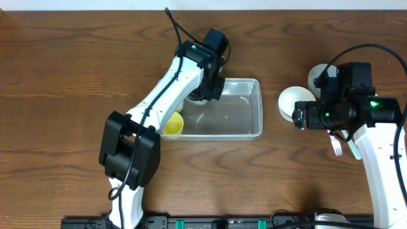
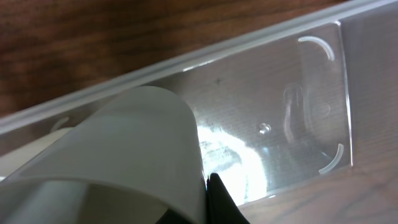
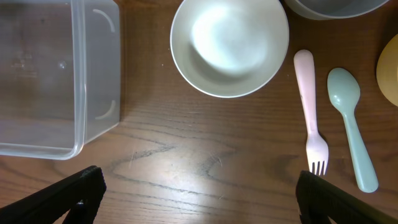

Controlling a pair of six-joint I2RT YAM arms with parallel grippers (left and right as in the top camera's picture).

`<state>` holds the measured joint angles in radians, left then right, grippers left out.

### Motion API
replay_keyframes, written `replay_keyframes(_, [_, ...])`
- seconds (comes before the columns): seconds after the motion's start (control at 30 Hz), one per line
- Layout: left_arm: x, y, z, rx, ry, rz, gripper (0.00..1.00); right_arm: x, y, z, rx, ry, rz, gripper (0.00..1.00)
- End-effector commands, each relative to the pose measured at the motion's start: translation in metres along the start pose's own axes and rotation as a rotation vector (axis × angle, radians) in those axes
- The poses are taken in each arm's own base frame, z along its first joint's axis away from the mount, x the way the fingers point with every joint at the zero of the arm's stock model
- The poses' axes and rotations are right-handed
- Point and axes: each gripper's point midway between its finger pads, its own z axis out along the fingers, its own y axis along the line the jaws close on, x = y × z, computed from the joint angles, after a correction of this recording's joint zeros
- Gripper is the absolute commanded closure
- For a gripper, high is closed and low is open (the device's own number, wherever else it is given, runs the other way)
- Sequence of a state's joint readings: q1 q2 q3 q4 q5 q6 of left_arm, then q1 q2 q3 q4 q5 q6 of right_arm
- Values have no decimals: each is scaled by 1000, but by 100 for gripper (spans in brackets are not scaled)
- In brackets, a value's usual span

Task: Pack container
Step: 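Place the grey cup in the container next to the white cup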

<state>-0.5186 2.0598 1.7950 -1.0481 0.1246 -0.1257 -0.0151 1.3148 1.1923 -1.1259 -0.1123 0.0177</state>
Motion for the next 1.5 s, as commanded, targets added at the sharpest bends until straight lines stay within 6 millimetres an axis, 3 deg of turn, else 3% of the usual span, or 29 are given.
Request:
replay_keyframes(0.0, [0, 3, 4, -7, 10, 23, 94, -5, -3, -5, 7, -18, 5, 1])
replay_keyframes(0.5, [18, 10, 45, -30, 135, 25, 94, -5, -3, -5, 7, -17, 6, 1])
replay_keyframes(0.63, [17, 18, 45, -78, 129, 29, 85, -5, -3, -5, 7, -17, 6, 1])
replay_keyframes(0.8, [19, 19, 44, -83, 139, 29, 83, -5, -3, -5, 7, -17, 6, 1])
replay_keyframes(0.83, [20, 19, 44, -83, 140, 29, 78, -5, -3, -5, 7, -17, 6, 1])
replay_keyframes(0.97, [20, 19, 44, -83, 141, 29, 75, -5, -3, -5, 7, -17, 6, 1])
replay_keyframes(1.03, [20, 19, 43, -83, 140, 29, 68, -5, -3, -5, 7, -17, 5, 1])
replay_keyframes(1.13, [19, 19, 41, -82, 133, 31, 67, -5, -3, -5, 7, -17, 6, 1])
replay_keyframes(1.23, [16, 18, 34, -79, 114, 38, 59, -5, -3, -5, 7, -17, 6, 1])
replay_keyframes(1.4, [7, 15, 7, -74, 44, 48, 57, -5, -3, -5, 7, -17, 5, 1])
replay_keyframes(1.47, [2, 13, -11, -67, 0, 58, 51, -5, -3, -5, 7, -17, 5, 1])
